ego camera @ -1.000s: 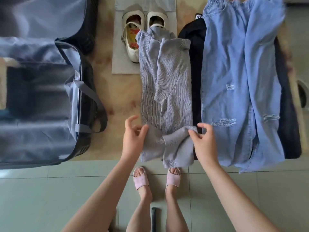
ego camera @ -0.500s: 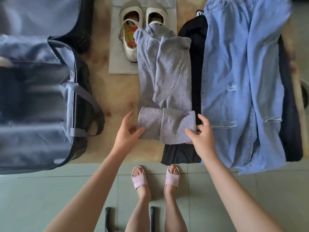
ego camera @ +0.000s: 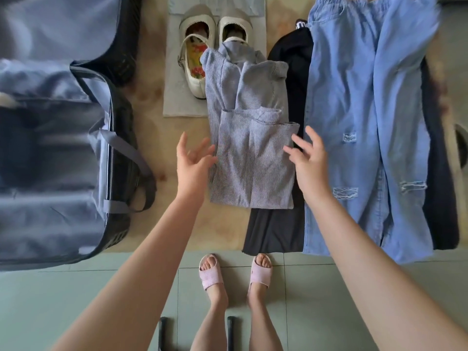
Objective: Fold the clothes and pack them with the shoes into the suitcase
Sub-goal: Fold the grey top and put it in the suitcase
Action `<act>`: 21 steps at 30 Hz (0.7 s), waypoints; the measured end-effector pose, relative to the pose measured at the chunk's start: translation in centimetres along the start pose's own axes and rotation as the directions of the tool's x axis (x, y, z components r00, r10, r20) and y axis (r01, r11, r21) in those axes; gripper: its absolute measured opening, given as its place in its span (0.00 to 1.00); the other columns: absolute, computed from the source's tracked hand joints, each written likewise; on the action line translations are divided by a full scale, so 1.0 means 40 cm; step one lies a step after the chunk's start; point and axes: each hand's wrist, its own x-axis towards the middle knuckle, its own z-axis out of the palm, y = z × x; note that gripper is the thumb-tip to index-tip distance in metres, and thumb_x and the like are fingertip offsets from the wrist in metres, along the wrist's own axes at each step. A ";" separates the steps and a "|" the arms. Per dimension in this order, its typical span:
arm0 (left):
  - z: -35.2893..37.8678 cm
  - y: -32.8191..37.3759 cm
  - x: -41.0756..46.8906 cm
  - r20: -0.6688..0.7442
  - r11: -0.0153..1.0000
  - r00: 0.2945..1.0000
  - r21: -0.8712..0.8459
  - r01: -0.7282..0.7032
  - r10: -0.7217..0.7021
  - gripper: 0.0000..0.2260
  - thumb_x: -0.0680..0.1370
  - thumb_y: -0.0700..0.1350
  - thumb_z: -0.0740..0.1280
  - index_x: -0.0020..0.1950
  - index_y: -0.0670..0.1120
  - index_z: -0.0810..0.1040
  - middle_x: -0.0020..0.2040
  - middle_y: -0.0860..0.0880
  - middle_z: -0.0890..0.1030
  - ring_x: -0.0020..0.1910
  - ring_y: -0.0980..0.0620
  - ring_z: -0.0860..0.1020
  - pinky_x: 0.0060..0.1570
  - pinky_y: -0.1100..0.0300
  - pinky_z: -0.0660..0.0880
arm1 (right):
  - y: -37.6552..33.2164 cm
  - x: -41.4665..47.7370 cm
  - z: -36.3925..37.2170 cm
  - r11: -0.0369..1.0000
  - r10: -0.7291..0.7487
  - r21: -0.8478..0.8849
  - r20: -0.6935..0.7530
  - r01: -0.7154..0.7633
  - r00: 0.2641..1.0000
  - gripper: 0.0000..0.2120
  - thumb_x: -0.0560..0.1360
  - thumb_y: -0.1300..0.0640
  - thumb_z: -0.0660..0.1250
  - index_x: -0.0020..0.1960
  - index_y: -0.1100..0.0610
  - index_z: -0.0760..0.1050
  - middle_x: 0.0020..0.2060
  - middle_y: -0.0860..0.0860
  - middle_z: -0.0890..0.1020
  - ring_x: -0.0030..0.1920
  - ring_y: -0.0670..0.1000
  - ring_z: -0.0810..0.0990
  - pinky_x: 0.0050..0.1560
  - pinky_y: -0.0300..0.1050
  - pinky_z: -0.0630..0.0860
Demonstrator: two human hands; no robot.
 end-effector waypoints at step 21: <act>-0.017 -0.090 0.009 0.040 0.820 0.998 0.573 0.010 -0.039 0.29 0.75 0.46 0.71 0.72 0.47 0.63 0.51 0.50 0.79 0.41 0.63 0.74 0.32 0.75 0.68 | 0.136 -0.028 -0.028 0.968 0.182 -0.154 -0.100 -0.196 0.978 0.23 0.72 0.59 0.72 0.66 0.60 0.71 0.47 0.58 0.81 0.46 0.51 0.78 0.53 0.42 0.73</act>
